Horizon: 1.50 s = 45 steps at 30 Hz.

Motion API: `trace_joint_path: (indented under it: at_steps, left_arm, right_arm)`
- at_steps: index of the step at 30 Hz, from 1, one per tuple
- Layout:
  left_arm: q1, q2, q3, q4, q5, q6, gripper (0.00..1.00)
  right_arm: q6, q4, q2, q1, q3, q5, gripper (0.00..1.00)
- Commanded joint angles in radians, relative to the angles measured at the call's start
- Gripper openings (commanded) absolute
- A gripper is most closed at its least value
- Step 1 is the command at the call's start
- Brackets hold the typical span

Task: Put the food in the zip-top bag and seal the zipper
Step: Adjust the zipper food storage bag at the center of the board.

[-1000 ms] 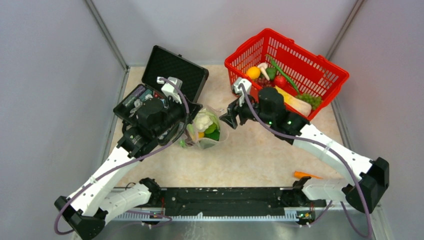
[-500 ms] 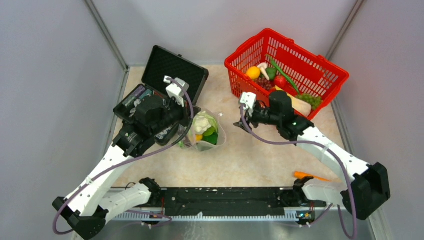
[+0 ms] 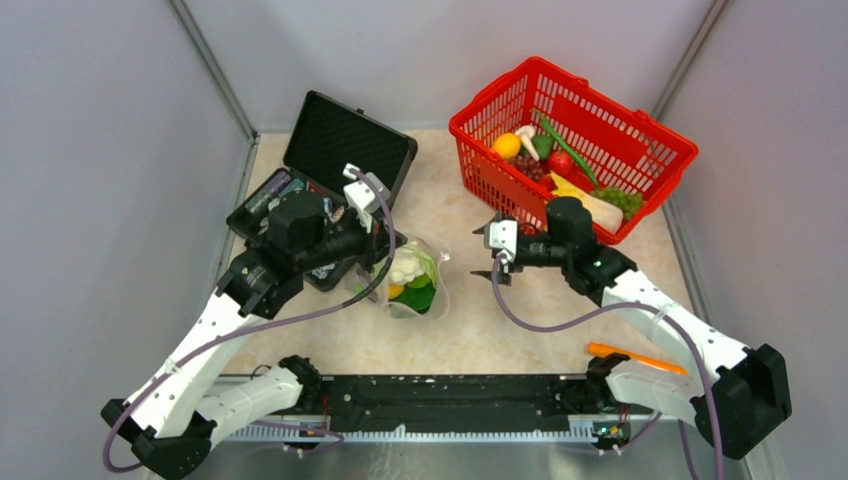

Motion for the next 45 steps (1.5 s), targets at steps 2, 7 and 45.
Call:
trace_joint_path:
  at_steps: [2, 7, 45]
  left_arm:
    - [-0.002, -0.010, 0.091, 0.045, 0.170, 0.039, 0.00]
    - [-0.002, -0.003, 0.087, 0.085, 0.201, 0.030, 0.00]
    - [-0.002, -0.033, 0.067, 0.127, -0.037, -0.023, 0.97]
  right_arm:
    - [0.003, 0.187, -0.040, -0.007, -0.041, -0.183, 0.73]
    - [0.087, 0.250, -0.023, -0.003, -0.022, -0.326, 0.70]
    - [0.436, 0.340, 0.018, 0.077, 0.069, 0.019, 0.00]
